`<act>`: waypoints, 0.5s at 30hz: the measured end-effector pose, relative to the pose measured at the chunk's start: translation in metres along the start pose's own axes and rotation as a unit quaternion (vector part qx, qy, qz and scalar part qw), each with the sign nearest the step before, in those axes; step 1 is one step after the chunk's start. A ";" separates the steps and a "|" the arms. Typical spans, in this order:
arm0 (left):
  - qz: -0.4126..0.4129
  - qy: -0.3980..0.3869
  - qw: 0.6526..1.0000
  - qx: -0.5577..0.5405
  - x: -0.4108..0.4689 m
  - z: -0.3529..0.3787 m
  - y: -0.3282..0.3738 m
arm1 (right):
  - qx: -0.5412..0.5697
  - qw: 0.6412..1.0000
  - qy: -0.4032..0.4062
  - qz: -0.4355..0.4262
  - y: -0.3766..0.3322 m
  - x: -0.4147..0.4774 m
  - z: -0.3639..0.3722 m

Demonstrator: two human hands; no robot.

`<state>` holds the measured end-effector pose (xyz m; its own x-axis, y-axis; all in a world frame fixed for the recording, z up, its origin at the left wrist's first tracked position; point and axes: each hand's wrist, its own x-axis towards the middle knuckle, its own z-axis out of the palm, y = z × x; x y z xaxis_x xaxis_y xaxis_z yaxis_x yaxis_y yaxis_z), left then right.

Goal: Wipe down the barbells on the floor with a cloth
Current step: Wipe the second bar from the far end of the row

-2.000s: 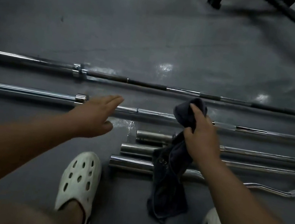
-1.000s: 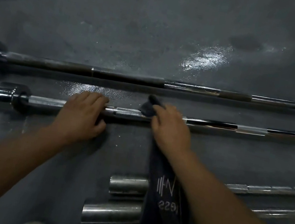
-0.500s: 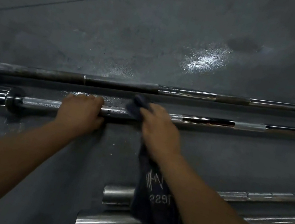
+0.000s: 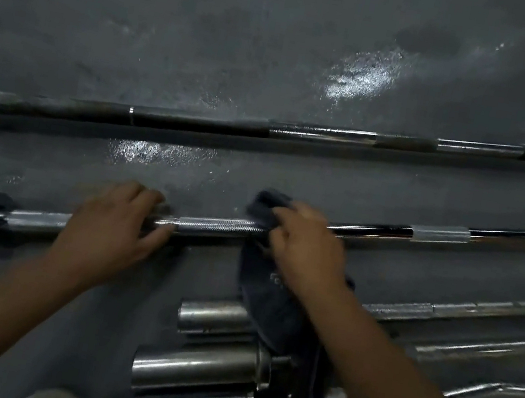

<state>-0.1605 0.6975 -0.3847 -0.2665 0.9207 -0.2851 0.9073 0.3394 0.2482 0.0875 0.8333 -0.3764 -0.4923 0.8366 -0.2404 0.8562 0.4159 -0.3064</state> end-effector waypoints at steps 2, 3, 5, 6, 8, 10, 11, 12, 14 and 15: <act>0.030 -0.020 0.999 0.025 -0.019 0.012 0.004 | -0.023 0.989 0.052 0.134 0.044 -0.006 -0.015; 0.035 -0.025 0.998 0.040 -0.029 0.017 0.006 | -0.013 0.980 0.087 0.180 0.051 -0.012 -0.017; 0.037 -0.034 0.998 0.044 -0.043 0.018 0.009 | -0.036 0.984 0.065 0.159 0.014 -0.022 -0.004; 0.038 -0.041 0.998 0.036 -0.047 0.015 0.011 | -0.039 0.992 0.039 0.112 -0.018 -0.030 0.009; 0.041 -0.047 0.998 0.017 -0.053 0.009 0.012 | -0.002 0.999 0.025 0.023 -0.082 -0.047 0.031; 0.053 -0.041 0.998 0.000 -0.061 0.004 0.012 | 0.026 0.999 -0.009 -0.039 -0.109 -0.055 0.033; 0.060 -0.038 0.997 -0.006 -0.066 0.003 0.012 | 0.021 0.998 -0.034 -0.056 -0.106 -0.055 0.026; 0.065 -0.033 0.997 -0.012 -0.071 0.003 0.013 | 0.001 0.996 -0.058 -0.068 -0.095 -0.056 0.020; 0.076 -0.016 0.997 -0.017 -0.082 0.004 0.013 | -0.024 0.996 -0.066 -0.056 -0.060 -0.060 0.011; 0.082 -0.012 0.996 -0.017 -0.090 0.008 0.013 | -0.022 0.998 -0.050 -0.026 -0.039 -0.062 0.005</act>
<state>-0.1218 0.6180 -0.3631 -0.1079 0.9597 -0.2596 0.9265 0.1918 0.3239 0.0837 0.7634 -0.3543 -0.5476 0.7745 -0.3166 0.8340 0.4749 -0.2809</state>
